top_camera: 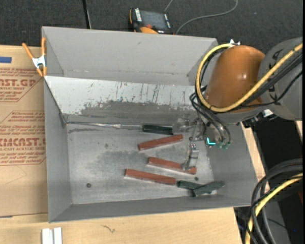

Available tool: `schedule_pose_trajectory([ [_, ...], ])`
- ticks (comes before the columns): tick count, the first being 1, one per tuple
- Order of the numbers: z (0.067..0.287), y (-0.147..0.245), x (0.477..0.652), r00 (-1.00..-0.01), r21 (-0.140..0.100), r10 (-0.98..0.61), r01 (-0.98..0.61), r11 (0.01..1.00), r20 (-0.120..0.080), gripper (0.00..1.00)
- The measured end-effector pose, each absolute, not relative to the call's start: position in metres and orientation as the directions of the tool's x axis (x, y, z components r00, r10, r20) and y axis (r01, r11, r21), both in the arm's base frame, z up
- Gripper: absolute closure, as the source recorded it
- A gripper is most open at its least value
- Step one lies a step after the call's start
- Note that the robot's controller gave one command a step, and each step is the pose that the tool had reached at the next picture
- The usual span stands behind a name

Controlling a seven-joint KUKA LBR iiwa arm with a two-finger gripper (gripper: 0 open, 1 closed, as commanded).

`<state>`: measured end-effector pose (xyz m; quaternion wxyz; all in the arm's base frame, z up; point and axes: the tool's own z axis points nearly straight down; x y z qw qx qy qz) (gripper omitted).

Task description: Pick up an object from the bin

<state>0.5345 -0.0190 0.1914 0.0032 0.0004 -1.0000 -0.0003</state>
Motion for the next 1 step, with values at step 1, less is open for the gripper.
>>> schedule_pose_trajectory([
  [1,0.0704,-0.0907,0.5578,-0.985,0.001,-0.172,-0.172,0.985,0.001,0.0],
])
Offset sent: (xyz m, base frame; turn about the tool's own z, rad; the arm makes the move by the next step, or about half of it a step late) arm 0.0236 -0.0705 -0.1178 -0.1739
